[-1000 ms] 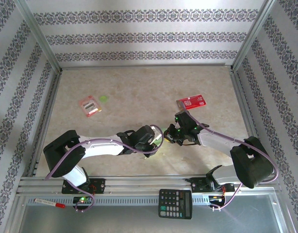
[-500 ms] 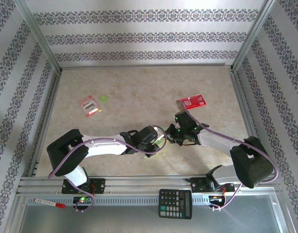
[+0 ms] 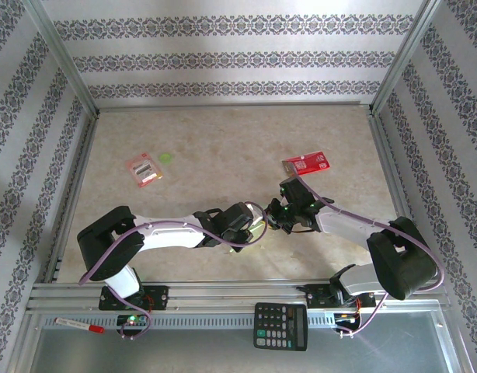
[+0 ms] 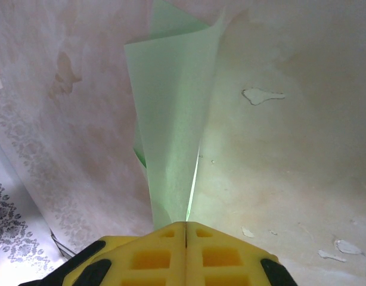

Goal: Fold a paper plane with a square sheet of paper (pick it up from the middle)
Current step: Perform the fifth fold on the wing at the bottom-center of the table.

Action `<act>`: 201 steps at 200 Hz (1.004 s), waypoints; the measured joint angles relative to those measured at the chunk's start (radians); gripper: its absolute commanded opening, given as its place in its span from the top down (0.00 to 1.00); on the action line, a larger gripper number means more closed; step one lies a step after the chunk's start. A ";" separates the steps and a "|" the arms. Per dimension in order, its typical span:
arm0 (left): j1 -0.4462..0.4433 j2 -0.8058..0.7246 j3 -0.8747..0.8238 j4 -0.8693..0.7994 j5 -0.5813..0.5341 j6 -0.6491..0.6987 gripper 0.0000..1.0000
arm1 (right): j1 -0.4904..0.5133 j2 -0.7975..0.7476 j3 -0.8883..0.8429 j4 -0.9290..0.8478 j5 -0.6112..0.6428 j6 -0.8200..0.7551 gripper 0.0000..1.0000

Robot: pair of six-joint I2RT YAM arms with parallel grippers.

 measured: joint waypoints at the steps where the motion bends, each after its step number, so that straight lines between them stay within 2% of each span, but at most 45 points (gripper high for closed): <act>1: 0.000 0.000 0.000 0.000 0.000 0.000 0.71 | 0.000 0.000 0.000 0.000 0.000 0.000 1.00; 24: 0.000 0.000 0.005 -0.007 0.000 0.000 0.69 | 0.000 0.001 0.000 0.000 0.000 0.002 1.00; 64: 0.000 0.005 0.012 -0.014 0.000 -0.002 0.77 | 0.000 0.002 0.000 -0.001 0.000 0.002 1.00; 101: 0.000 0.015 0.018 -0.021 0.000 -0.006 0.79 | 0.000 0.012 0.000 -0.002 0.000 0.002 1.00; 155: 0.000 0.016 0.019 -0.023 0.001 -0.010 0.70 | 0.000 0.012 0.000 -0.001 0.000 0.002 1.00; 201: 0.000 0.016 0.019 -0.023 0.008 -0.018 0.81 | 0.000 0.012 0.000 -0.001 0.000 0.002 1.00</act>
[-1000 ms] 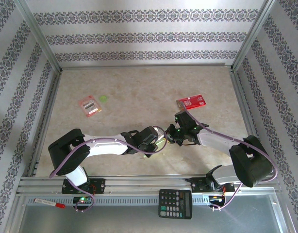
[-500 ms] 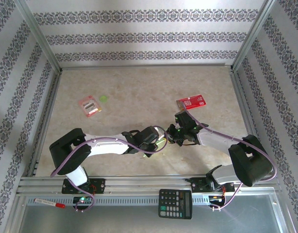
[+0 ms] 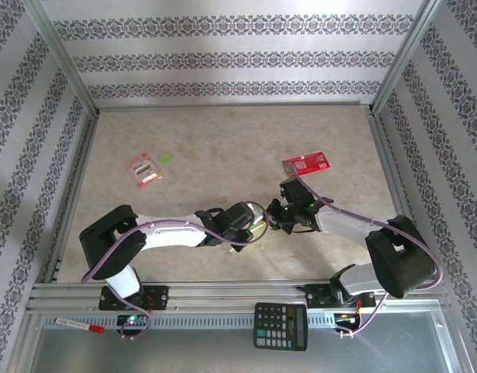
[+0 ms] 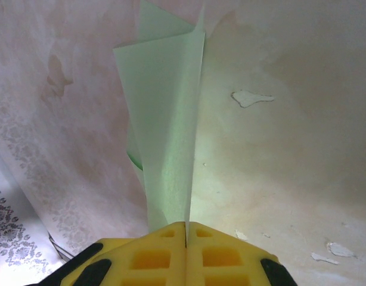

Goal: Fold a paper plane with a square sheet of paper (pick it up from the middle)
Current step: Perform the fifth fold on the wing at the bottom-center of the table.

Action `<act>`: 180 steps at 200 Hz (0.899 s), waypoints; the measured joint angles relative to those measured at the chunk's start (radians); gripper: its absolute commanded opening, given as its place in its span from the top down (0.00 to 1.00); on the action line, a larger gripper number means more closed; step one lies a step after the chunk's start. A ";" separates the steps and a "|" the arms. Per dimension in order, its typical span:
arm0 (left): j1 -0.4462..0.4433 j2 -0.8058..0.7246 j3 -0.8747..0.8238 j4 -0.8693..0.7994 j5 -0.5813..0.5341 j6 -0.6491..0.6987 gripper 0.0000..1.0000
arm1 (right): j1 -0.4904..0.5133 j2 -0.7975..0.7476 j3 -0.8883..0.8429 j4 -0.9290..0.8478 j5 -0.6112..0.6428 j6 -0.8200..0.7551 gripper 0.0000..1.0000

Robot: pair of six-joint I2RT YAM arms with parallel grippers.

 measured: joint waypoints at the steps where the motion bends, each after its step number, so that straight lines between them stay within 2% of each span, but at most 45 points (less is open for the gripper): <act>1: 0.000 0.000 0.000 0.000 0.000 0.000 0.81 | 0.000 0.000 0.000 0.000 0.000 0.000 1.00; 29: 0.000 0.000 0.000 0.000 0.008 -0.006 0.85 | 0.000 0.000 0.000 0.000 0.000 0.000 1.00; 62: 0.000 0.000 0.000 0.000 0.012 -0.013 0.77 | 0.000 0.000 0.000 0.000 0.000 0.000 1.00; 116: 0.000 0.000 0.001 -0.001 0.016 -0.017 0.77 | 0.000 0.000 0.000 0.000 0.000 0.000 1.00; 157: 0.000 0.000 0.001 -0.001 0.019 -0.023 0.71 | 0.000 0.000 0.000 0.001 0.000 0.000 1.00; 180: 0.000 -0.003 0.001 -0.001 0.019 -0.024 0.73 | 0.000 0.000 0.000 0.001 0.000 0.000 1.00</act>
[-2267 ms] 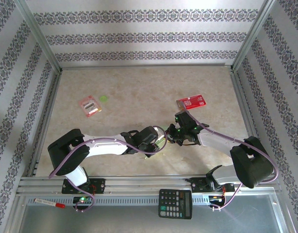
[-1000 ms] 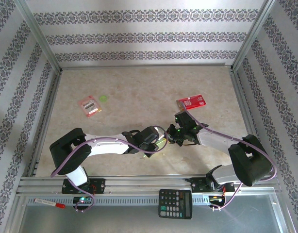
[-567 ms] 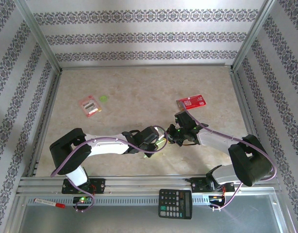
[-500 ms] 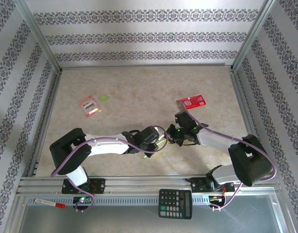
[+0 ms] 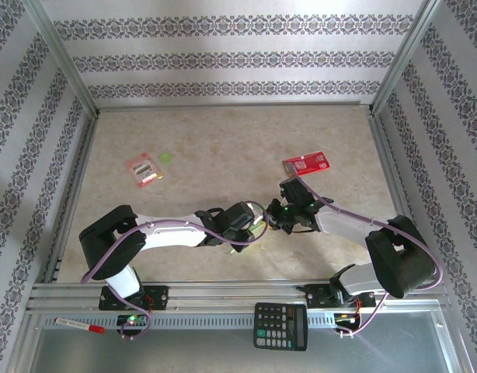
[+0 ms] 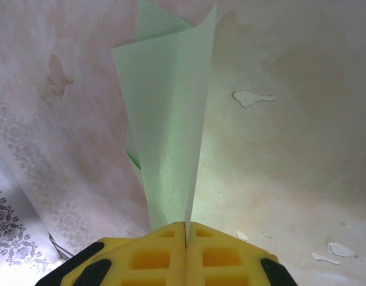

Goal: Fold a paper plane with a square sheet of paper (pick it up from the middle)
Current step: Perform the fifth fold on the wing at the bottom-center of the table.

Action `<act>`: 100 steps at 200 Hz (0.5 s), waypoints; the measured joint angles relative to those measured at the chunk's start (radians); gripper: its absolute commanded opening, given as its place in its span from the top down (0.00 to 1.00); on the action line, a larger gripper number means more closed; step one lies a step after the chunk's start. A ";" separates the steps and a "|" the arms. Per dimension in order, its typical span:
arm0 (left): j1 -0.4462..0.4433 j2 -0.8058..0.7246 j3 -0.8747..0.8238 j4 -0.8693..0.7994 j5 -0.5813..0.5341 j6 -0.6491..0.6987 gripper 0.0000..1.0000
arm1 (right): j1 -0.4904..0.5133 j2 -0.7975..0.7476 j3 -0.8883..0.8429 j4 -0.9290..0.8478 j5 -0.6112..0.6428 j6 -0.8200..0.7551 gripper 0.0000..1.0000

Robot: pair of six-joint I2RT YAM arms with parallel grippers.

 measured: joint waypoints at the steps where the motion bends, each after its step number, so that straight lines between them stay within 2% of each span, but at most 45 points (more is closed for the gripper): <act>1: 0.000 0.000 0.000 0.000 0.000 0.000 0.73 | 0.000 0.000 0.000 0.000 0.000 0.000 1.00; 100: 0.000 -0.016 0.000 -0.008 0.008 -0.009 0.99 | 0.005 0.000 -0.002 0.001 -0.004 0.000 1.00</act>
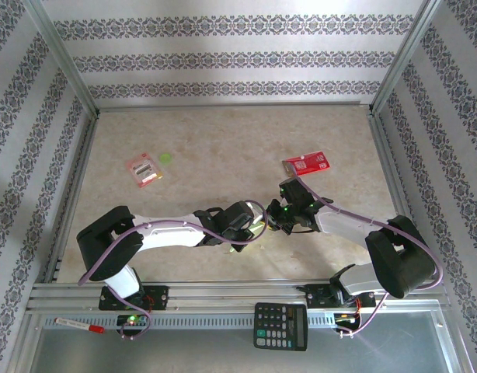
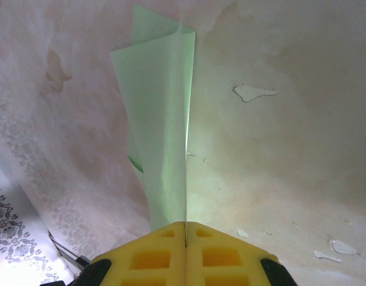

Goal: Fold a paper plane with a square sheet of paper (pick it up from the middle)
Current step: Perform the fifth fold on the wing at the bottom-center of the table.

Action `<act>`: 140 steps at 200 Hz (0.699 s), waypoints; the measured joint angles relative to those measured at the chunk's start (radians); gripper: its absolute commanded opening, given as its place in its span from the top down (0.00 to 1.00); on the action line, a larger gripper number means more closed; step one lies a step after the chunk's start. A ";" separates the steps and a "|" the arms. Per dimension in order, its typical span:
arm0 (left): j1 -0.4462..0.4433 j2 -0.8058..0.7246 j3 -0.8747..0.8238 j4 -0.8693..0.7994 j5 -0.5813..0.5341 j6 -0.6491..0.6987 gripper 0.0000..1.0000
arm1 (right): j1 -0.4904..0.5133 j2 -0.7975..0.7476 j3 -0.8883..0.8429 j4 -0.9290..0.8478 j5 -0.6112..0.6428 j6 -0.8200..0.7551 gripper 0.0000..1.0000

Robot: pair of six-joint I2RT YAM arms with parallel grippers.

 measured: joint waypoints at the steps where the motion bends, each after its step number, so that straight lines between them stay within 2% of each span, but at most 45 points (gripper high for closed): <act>1: 0.000 0.000 0.000 0.000 0.000 0.000 1.00 | 0.000 0.000 0.000 0.000 0.000 0.000 1.00; 28: 0.000 0.000 0.000 0.000 0.000 -0.002 1.00 | 0.000 0.000 0.000 0.000 0.000 0.000 0.92; 50: 0.000 -0.002 -0.003 0.019 0.016 -0.007 1.00 | -0.009 -0.001 0.000 0.003 -0.003 -0.005 0.80; 77: 0.000 -0.035 -0.036 0.077 0.040 -0.025 1.00 | -0.047 -0.025 0.000 -0.011 -0.006 -0.022 0.74; 102: 0.000 -0.060 -0.072 0.137 0.060 -0.051 1.00 | -0.090 -0.055 0.000 -0.028 -0.010 -0.050 0.74; 140: 0.000 -0.061 -0.094 0.176 0.073 -0.067 1.00 | -0.119 -0.039 0.002 -0.043 -0.026 -0.084 0.84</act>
